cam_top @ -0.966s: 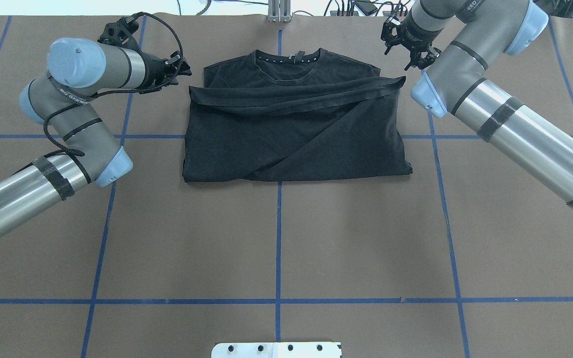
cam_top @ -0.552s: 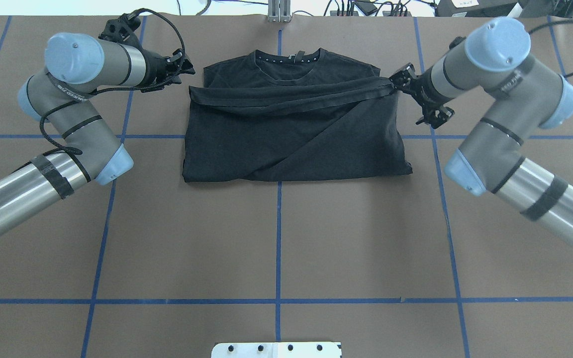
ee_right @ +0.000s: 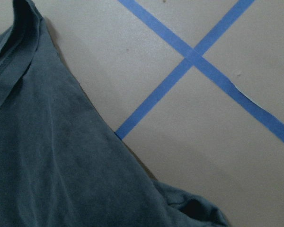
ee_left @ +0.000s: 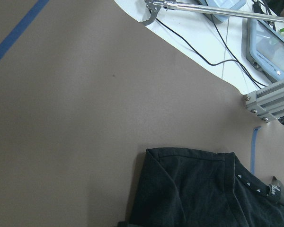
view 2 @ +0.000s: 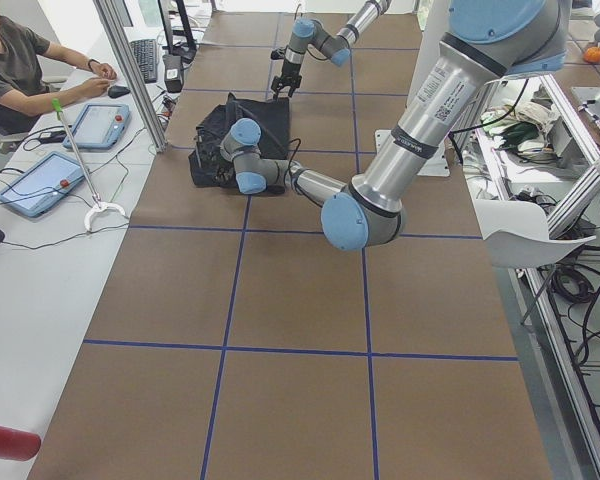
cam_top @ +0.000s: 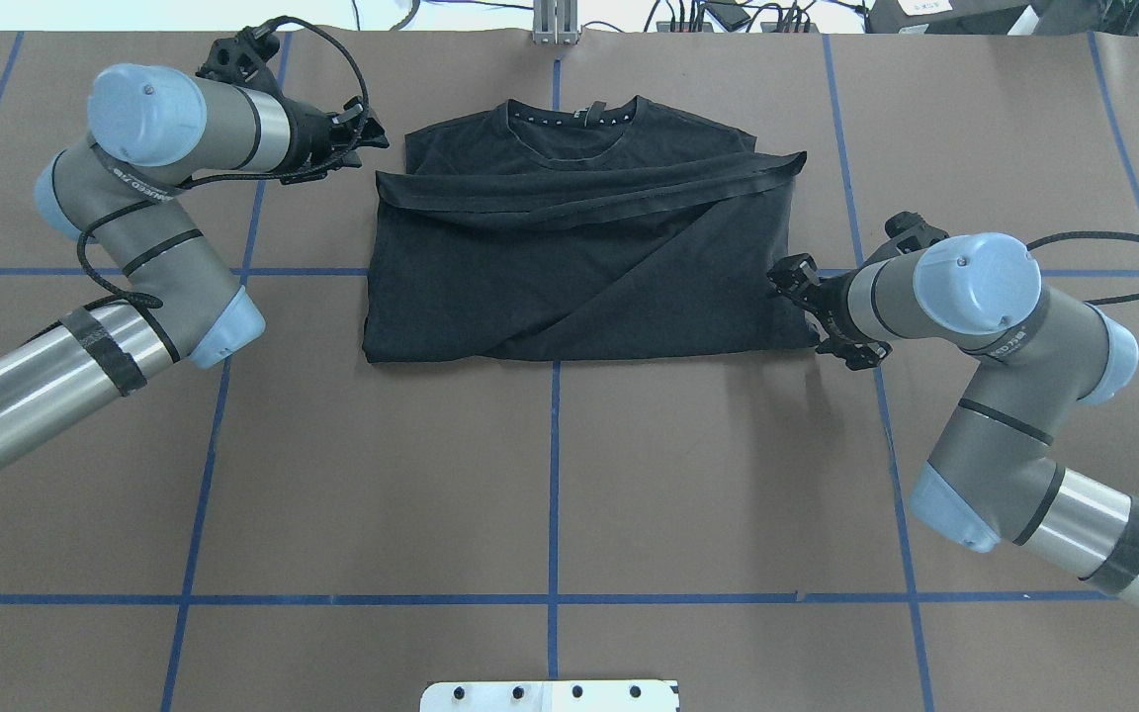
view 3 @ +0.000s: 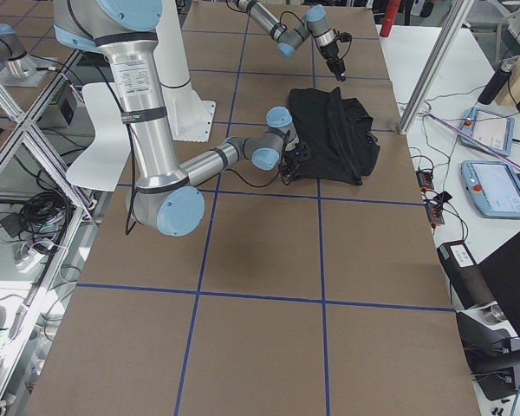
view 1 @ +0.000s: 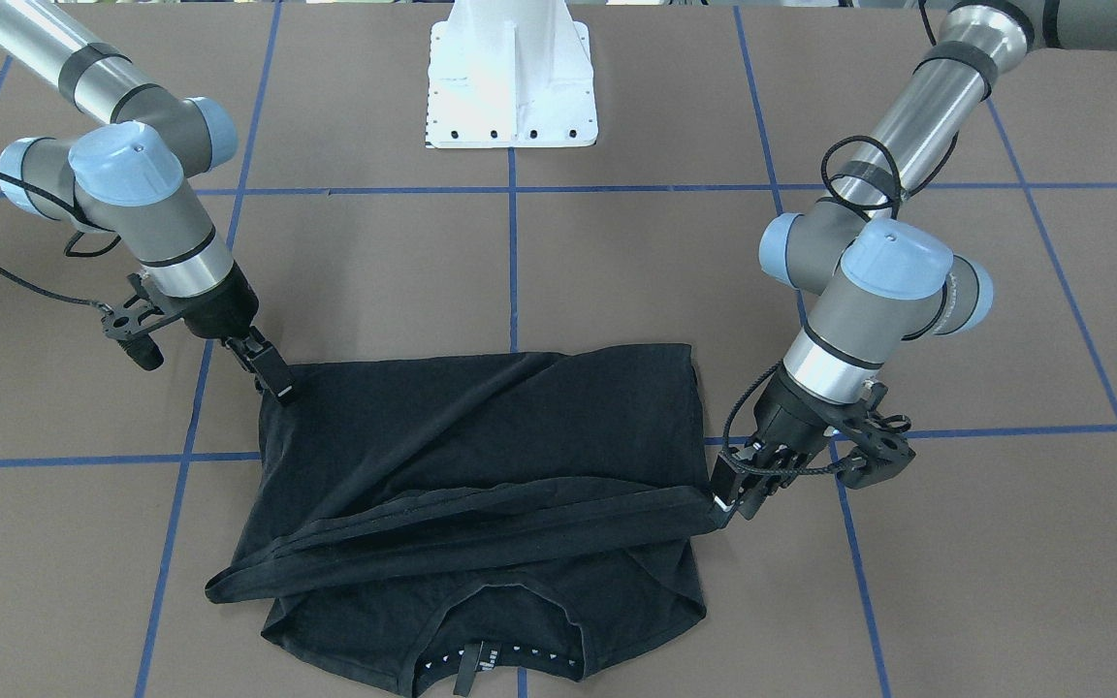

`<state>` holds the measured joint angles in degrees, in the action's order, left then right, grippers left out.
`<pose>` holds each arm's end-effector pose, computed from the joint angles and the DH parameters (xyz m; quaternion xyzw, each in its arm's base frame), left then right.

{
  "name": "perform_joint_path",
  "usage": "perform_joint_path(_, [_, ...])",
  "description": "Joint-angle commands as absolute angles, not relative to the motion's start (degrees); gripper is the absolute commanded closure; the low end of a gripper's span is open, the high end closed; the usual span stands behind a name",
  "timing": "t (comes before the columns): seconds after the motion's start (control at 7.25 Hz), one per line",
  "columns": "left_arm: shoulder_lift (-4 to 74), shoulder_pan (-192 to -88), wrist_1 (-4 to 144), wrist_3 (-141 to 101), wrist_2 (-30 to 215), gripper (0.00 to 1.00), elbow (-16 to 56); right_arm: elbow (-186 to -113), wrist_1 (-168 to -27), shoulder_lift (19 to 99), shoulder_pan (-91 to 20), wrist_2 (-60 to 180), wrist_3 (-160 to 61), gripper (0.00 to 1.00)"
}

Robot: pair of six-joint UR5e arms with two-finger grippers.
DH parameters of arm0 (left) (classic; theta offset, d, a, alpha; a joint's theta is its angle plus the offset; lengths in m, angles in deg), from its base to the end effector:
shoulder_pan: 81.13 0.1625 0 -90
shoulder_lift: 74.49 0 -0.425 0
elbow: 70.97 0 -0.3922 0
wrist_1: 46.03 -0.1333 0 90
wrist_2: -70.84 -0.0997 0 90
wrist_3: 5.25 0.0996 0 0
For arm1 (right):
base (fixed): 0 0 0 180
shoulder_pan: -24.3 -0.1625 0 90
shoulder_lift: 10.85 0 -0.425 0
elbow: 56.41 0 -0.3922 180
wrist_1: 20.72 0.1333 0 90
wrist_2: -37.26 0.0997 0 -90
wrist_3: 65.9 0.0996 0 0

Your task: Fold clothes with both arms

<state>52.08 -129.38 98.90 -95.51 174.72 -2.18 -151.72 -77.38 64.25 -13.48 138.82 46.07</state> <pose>0.4218 -0.6369 0.3387 0.1421 0.5622 -0.2700 0.7686 -0.4167 -0.4664 0.4155 -0.0274 -0.4563 0.4031 0.7928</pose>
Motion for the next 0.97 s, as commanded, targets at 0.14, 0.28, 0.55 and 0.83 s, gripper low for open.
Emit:
perform_joint_path(0.14, [52.1, -129.4, 98.9, -95.6, 174.7, 0.48, -2.2, -152.4, -77.2, 66.2, -13.0, 138.1, 46.2, 0.13])
perform_joint_path(0.28, [52.1, -129.3, 98.9, -95.6, 174.6, 0.47, -2.2, -152.4, -77.1, 67.0, -12.9, 138.0, 46.1, 0.13])
perform_joint_path(0.55, [52.0, -129.3, 98.9, -95.6, 174.6, 0.47, -2.2, -152.7, -77.4, 66.6, -12.5, 138.2, 46.4, 0.65])
perform_joint_path(0.83, [51.8, -129.4, 98.9, -95.6, 174.6, 0.47, -2.2, -152.7, -77.4, 66.4, -12.5, 138.9, 46.1, 1.00])
